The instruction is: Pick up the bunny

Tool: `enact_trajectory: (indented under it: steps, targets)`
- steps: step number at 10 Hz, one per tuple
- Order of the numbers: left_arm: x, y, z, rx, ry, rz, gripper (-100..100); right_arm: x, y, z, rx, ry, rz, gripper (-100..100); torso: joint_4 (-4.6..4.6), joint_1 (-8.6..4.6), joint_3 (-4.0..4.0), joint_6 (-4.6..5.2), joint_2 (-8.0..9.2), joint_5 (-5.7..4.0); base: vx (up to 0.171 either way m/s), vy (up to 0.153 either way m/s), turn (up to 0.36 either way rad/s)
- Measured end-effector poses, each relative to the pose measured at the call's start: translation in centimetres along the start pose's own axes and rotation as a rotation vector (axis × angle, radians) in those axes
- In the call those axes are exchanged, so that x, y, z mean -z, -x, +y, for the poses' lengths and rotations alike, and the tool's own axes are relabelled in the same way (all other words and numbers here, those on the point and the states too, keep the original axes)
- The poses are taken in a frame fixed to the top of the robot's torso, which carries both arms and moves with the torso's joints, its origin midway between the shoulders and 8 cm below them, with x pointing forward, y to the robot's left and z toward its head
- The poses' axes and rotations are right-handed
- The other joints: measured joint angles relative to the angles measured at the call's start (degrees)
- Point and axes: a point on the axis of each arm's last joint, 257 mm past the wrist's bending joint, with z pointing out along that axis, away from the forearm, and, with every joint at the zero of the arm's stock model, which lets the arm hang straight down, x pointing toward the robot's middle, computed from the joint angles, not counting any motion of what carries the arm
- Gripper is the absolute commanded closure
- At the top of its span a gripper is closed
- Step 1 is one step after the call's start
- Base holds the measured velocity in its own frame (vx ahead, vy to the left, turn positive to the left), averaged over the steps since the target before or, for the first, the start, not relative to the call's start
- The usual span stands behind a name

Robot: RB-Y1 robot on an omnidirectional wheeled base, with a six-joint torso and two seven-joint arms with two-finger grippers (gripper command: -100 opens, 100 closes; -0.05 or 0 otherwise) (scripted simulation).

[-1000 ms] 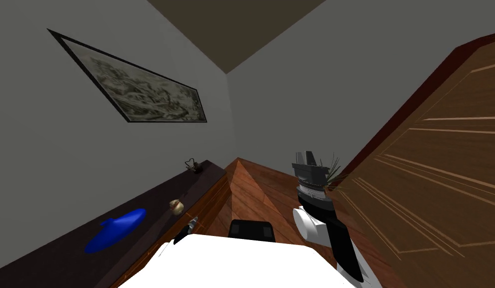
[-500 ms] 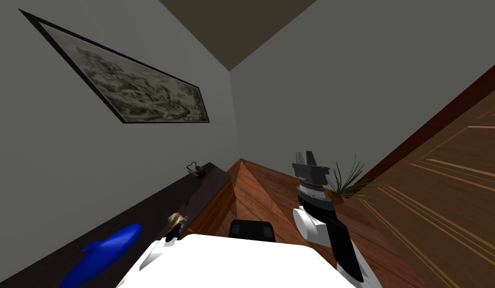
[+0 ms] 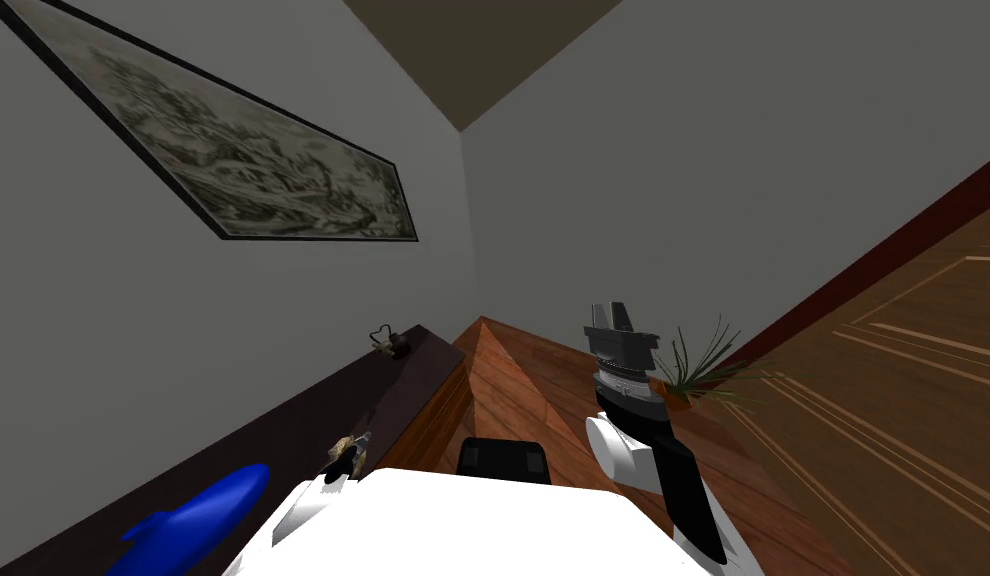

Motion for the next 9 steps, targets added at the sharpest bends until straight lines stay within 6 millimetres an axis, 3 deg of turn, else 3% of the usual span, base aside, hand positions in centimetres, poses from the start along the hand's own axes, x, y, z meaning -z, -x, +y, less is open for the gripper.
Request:
enact_trajectory:
  steps: [9]
  targets:
    - [-2.8,1.8,3.9,0.012,0.002,0.000,-100,0.0,0.0,0.0,0.000,0.000,0.000,0,0.00,0.12,-0.05,0.07,-0.10,0.05,0.021,-0.039,-0.032]
